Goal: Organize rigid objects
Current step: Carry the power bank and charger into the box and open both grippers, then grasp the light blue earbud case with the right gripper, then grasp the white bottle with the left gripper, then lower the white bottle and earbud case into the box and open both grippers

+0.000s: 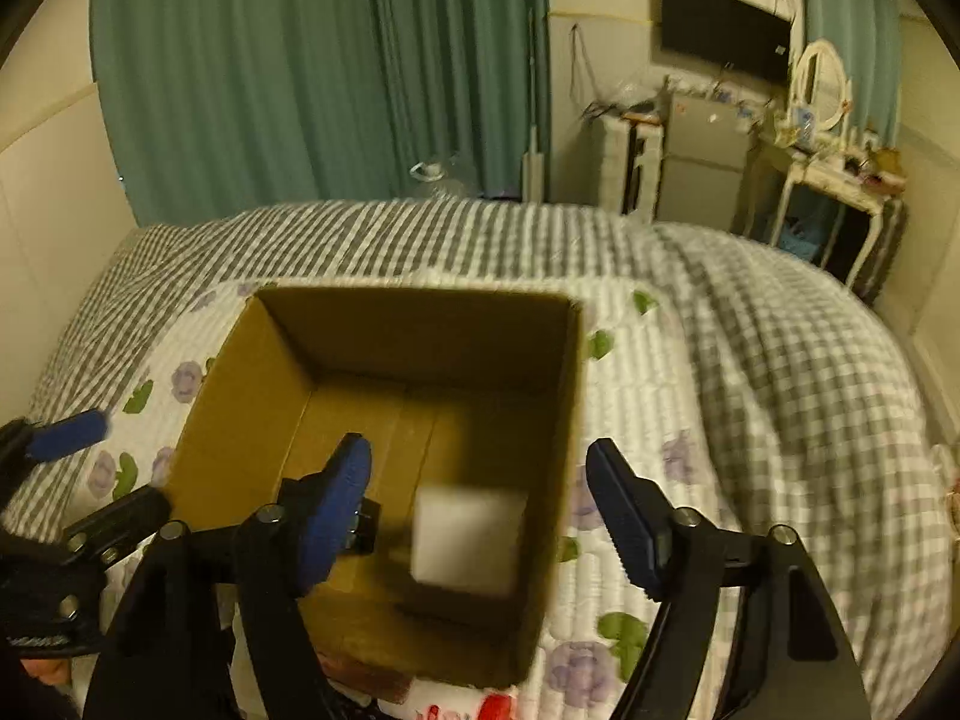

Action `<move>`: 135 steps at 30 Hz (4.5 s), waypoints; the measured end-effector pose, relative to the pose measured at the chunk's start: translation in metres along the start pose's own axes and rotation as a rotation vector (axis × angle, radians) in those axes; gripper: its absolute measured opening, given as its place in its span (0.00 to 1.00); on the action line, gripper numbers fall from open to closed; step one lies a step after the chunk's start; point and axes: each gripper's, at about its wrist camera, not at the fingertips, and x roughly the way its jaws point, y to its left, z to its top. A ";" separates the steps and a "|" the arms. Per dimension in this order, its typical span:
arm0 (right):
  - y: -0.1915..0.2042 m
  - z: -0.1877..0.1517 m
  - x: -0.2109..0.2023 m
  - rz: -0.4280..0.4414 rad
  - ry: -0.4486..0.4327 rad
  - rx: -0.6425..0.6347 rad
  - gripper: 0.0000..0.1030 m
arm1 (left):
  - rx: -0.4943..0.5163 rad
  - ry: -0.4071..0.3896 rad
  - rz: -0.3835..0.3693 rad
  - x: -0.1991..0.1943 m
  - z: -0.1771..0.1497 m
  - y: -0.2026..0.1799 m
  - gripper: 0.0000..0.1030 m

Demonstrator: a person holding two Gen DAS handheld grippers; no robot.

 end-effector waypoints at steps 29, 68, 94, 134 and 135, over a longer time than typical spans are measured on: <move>0.070 -0.144 -0.079 -0.040 0.145 -0.003 0.75 | -0.080 0.044 0.036 -0.057 -0.133 0.027 1.00; 0.011 -0.135 -0.030 -0.126 0.183 0.102 0.50 | -0.017 0.196 0.033 0.051 -0.108 -0.059 0.83; 0.037 -0.128 -0.050 -0.072 0.138 0.051 0.50 | -0.015 0.098 0.004 -0.019 -0.085 -0.016 0.31; 0.006 0.012 0.032 -0.006 0.026 -0.072 0.50 | 0.047 -0.001 0.001 0.096 0.022 -0.030 0.56; 0.007 0.012 0.032 -0.008 0.028 -0.074 0.50 | 0.053 -0.002 0.017 0.090 0.022 -0.029 0.56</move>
